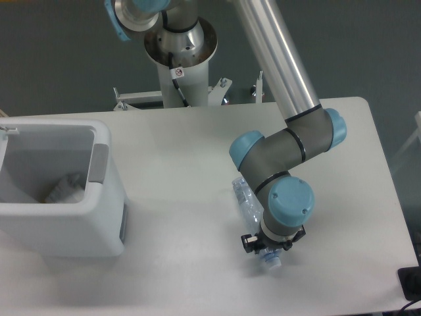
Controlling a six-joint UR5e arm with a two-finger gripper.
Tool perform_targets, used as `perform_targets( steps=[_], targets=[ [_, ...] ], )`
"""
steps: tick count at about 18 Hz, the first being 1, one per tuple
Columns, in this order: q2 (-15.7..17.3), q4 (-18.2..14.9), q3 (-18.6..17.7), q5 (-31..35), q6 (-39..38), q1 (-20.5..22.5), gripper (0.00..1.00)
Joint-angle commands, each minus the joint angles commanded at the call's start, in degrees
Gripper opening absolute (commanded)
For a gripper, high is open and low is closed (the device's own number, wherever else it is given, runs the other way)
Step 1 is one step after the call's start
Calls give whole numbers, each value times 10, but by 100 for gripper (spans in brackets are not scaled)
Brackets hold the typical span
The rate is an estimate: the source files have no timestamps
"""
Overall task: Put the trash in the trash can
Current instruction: 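Lower the gripper onto the bottle and close around its body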
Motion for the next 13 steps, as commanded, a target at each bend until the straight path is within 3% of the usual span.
perform_targets(
  steps=[9, 13],
  targets=[
    [96, 2, 1, -170, 7, 1, 36],
    [126, 15, 19, -265, 8, 5, 36]
  ],
)
